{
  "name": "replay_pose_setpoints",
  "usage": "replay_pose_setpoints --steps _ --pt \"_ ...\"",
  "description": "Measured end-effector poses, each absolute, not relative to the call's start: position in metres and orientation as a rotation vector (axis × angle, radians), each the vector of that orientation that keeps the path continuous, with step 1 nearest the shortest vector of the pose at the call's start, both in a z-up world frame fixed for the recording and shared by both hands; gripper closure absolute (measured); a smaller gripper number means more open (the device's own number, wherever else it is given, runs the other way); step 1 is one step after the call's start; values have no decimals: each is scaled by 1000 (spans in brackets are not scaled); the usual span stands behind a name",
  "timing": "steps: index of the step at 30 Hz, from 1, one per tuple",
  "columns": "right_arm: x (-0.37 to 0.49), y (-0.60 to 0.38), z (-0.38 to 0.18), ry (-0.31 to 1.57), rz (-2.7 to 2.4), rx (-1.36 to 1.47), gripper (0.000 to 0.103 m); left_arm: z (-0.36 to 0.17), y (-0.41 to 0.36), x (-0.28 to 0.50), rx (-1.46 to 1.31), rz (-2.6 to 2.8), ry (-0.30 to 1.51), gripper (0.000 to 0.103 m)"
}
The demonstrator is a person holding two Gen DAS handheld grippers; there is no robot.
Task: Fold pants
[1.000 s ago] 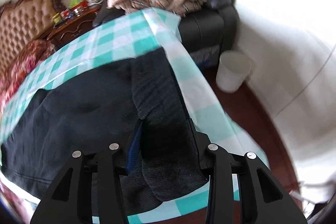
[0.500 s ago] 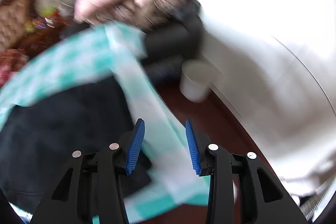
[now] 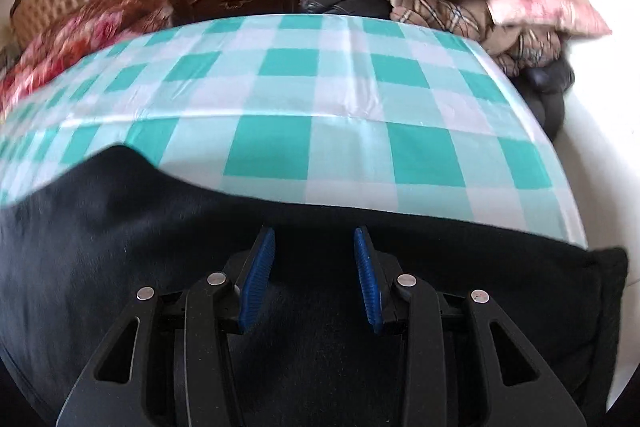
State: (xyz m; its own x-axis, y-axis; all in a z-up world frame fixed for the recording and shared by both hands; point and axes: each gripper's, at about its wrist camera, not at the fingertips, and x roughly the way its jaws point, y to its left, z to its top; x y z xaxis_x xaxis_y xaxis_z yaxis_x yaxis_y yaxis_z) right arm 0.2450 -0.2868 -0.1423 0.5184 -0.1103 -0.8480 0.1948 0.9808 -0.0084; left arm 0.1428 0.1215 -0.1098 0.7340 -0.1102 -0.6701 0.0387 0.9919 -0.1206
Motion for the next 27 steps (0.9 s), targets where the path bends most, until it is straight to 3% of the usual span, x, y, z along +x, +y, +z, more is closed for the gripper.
replay_pose_setpoints --steps 9,16,23,27 --pt "231 -248 -116 937 -68 68 69 -135 53 195 -46 -189 844 79" --pt "247 -233 -139 1007 -101 0 69 -152 55 234 -61 -40 899 79" --pt "231 -232 -129 975 -139 1 69 -136 40 192 -70 -142 852 78" --pt "201 -238 -115 954 -160 33 69 -156 47 175 -113 -128 928 69"
